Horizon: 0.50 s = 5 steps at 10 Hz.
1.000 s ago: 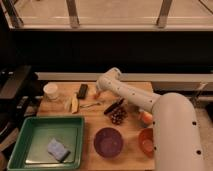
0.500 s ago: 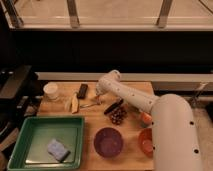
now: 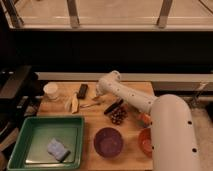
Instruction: Place pepper in red bowl
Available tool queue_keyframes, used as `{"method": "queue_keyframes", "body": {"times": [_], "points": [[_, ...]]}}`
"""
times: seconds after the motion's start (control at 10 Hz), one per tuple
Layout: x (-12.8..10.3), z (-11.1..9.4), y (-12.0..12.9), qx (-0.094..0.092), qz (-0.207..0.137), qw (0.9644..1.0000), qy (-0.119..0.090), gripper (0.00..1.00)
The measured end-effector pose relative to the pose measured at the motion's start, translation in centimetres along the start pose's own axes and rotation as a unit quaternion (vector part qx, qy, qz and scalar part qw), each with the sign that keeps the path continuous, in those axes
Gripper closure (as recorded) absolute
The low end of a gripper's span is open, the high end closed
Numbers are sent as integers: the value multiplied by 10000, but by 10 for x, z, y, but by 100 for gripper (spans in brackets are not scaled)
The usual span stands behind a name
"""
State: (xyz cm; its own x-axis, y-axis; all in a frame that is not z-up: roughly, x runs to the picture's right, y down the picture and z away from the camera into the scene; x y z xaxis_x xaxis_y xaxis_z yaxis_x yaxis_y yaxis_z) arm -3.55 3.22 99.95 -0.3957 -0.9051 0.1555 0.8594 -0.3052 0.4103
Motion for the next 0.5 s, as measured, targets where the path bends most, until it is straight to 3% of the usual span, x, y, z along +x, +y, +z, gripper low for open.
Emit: {"method": "queue_keyframes", "body": {"times": [0.3, 0.5], "points": [[2, 0, 0, -7, -10, 10000, 23, 84], [1, 0, 0, -10, 0, 10000, 8, 99]]}}
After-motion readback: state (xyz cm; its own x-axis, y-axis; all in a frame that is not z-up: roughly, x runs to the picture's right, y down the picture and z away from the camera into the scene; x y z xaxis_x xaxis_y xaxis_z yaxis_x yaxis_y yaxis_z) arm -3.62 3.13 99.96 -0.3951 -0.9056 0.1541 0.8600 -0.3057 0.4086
